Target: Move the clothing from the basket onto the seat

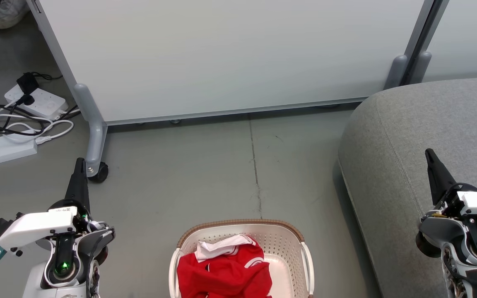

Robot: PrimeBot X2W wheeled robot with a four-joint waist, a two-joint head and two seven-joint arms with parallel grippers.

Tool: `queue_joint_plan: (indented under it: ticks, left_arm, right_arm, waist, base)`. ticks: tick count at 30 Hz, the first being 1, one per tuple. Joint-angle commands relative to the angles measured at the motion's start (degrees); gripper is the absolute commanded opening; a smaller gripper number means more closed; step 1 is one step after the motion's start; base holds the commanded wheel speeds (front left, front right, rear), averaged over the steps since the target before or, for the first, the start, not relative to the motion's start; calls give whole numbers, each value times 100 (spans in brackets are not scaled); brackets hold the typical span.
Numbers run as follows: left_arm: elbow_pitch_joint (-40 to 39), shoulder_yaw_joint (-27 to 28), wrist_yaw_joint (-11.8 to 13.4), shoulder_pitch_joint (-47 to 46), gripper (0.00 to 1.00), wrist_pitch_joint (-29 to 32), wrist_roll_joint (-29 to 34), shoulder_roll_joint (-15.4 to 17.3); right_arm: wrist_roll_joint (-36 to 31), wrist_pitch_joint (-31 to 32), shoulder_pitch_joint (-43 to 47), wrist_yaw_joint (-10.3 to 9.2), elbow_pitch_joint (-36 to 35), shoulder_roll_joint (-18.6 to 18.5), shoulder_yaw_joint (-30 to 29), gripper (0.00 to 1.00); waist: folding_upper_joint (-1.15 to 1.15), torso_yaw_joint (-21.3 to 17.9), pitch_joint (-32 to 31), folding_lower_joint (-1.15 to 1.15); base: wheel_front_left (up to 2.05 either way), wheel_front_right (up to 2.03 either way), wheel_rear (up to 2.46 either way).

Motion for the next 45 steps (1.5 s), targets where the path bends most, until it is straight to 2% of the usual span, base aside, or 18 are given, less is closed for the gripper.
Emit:
queue_joint_plan:
  ticks: [1,27,28,38,45]
  left_arm:
    - [1,16,-19,-98,0,10,6,16]
    - [1,16,-19,-98,0,10,6,15]
    - [10,-3,0,13,100,-2,0,0]
    - [-78,-161,1,122,100,-152,86,-8]
    - [-218,-355,0,123,100,-369,613,114]
  right_arm:
    - [4,44,-28,15,-1,-49,3,0]
    - [4,44,-28,15,-1,-49,4,0]
    - [-2,-6,12,0,12,5,1,100]
    - [-119,-278,216,0,-160,29,180,100]
    - [-658,-555,265,2,-361,-82,392,100]
  waist:
    - [0,0,0,0]
    - [0,0,0,0]
    - [0,0,0,0]
    - [0,0,5,0]
    - [0,4,1,0]
  base:
    - [0,0,0]
    - [0,0,0]
    - [0,0,0]
    - [0,0,0]
    - [0,0,0]
